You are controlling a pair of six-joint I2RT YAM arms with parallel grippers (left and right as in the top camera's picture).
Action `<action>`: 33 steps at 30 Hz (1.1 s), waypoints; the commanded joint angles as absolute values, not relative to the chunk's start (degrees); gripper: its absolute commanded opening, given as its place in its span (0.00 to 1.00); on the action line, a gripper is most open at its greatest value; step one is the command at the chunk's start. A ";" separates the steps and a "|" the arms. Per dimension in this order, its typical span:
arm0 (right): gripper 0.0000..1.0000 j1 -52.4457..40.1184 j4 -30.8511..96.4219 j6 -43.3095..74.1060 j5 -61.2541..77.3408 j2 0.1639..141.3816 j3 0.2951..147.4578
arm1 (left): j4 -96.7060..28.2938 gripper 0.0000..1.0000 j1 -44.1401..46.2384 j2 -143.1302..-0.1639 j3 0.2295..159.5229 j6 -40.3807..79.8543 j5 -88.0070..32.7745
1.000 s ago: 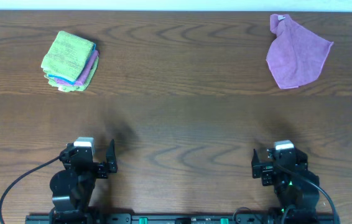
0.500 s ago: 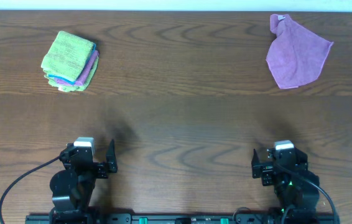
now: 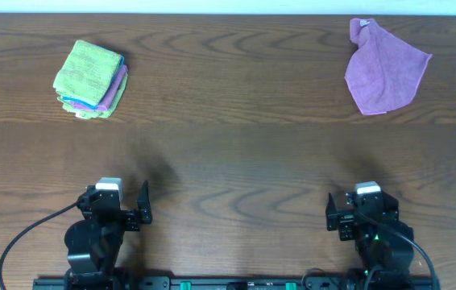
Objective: Fold the cloth
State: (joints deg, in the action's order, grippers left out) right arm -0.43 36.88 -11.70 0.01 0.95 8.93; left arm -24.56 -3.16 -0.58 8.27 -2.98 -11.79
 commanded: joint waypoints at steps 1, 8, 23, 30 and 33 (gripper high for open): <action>0.99 0.14 36.84 -12.49 -0.19 0.32 8.80 | -24.69 0.96 -3.03 -0.25 7.14 -2.76 -11.64; 0.99 0.14 33.08 3.79 11.86 0.32 8.95 | -24.69 0.96 -3.03 -0.25 7.14 -2.76 -11.64; 0.99 0.47 1.65 28.25 6.17 18.00 9.63 | -24.69 0.95 -3.03 -0.25 7.14 -2.76 -11.64; 0.99 1.56 -4.71 24.97 6.68 50.35 22.50 | -24.69 0.95 -3.03 -0.25 7.14 -2.76 -11.64; 0.99 2.26 -2.44 25.02 6.66 60.88 30.20 | -24.69 0.95 -3.03 -0.25 7.14 -2.76 -11.62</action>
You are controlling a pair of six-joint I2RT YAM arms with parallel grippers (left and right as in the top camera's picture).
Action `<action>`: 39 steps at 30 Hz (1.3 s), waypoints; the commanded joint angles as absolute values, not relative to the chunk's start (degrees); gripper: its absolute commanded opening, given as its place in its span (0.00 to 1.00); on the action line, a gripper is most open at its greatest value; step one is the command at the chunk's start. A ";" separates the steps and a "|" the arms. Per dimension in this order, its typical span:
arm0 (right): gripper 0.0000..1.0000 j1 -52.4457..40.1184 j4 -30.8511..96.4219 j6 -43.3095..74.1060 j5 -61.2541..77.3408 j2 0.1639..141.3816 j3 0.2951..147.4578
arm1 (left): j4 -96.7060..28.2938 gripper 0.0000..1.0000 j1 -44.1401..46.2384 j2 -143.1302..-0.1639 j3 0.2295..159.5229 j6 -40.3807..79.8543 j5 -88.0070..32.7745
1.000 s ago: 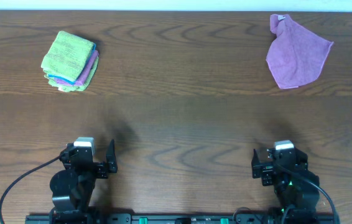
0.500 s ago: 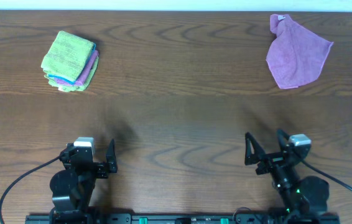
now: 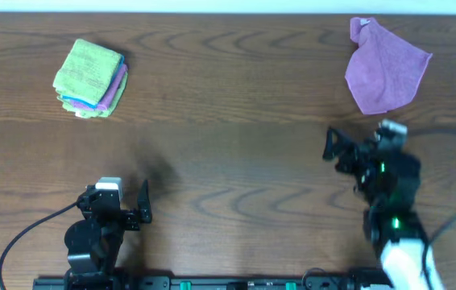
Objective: Fold the cloth
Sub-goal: 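Reach the right gripper to the pink cloth and grasp its corner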
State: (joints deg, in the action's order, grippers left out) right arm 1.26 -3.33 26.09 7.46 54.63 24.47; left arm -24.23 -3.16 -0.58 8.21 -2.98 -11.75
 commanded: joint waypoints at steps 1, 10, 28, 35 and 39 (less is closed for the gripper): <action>0.99 2.66 -0.93 25.02 6.66 64.01 32.95 | -24.69 0.96 -3.03 -0.25 7.14 -2.76 -11.64; 0.99 9.21 15.22 24.99 8.05 83.55 55.18 | -24.69 0.95 -3.03 -0.25 7.14 -2.76 -11.64; 0.97 11.68 3.46 30.04 4.86 97.80 56.55 | -24.69 0.95 -3.03 -0.25 7.14 -2.76 -11.64; 0.92 13.21 -3.14 34.11 4.84 105.43 56.58 | -24.69 0.95 -3.03 -0.25 7.14 -2.76 -11.64; 0.90 13.28 -7.09 34.26 2.00 107.18 56.69 | -24.69 0.95 -3.03 -0.25 7.14 -2.76 -11.62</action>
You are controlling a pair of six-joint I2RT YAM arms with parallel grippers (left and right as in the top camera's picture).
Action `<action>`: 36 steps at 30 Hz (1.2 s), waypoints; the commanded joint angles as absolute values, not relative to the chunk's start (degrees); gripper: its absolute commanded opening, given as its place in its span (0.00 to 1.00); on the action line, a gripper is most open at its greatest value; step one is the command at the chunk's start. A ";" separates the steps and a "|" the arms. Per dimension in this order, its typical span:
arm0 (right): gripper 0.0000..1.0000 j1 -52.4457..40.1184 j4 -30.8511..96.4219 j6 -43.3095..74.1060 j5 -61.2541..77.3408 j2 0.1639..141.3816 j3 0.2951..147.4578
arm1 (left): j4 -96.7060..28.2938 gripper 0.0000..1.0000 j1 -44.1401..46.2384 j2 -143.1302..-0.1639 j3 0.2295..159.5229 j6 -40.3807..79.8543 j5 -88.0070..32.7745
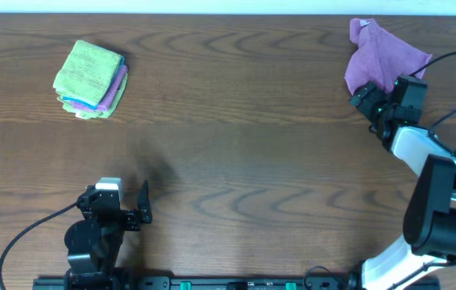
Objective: Fold the cloth
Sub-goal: 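Reach the right gripper to the pink cloth and grasp its corner, then drag the pink cloth with the right gripper toward table center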
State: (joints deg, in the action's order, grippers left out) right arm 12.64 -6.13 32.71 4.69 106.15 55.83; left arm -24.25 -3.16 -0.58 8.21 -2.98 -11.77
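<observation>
A crumpled purple cloth (379,58) lies at the far right of the table, close to the back edge. My right gripper (366,100) hangs at the cloth's near lower edge, fingers apart and open, hiding the cloth's lower tip; nothing shows between the fingers. My left gripper (143,202) rests folded back near the front edge at the left, far from the cloth, and its jaw state does not show.
A stack of folded cloths (91,79), green on top with blue and pink beneath, sits at the back left. The brown wooden table (236,153) stretches between it and the purple cloth. A black cable loops off the right arm.
My right arm has reached further back and right, from the table's mid right to the near edge of the purple cloth. The cloth's lower part is now covered. The left arm is unchanged.
Both arms began folded at the front edge, with the purple cloth lying untouched at the back right. Then the right gripper stood open at mid table, below the cloth. Now it is at the cloth's near edge, while the left arm has stayed parked.
</observation>
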 commanded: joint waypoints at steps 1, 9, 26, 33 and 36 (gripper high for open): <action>0.89 13.32 -7.35 34.24 0.99 107.61 56.88 | -24.69 0.95 -3.03 -0.25 7.14 -2.76 -11.64; 0.86 13.67 -6.90 33.98 0.19 111.68 59.22 | -24.69 0.95 -3.03 -0.25 7.14 -2.76 -11.62; 0.01 13.43 -3.25 33.80 20.14 112.38 59.24 | -24.69 0.95 -3.03 -0.25 7.14 -2.76 -11.64; 0.02 8.08 -1.21 33.80 38.30 106.54 59.24 | -24.69 0.95 -3.03 -0.25 7.14 -2.76 -11.64; 0.01 2.26 2.04 33.76 40.14 101.71 59.24 | -24.69 0.95 -3.03 -0.25 7.14 -2.76 -11.64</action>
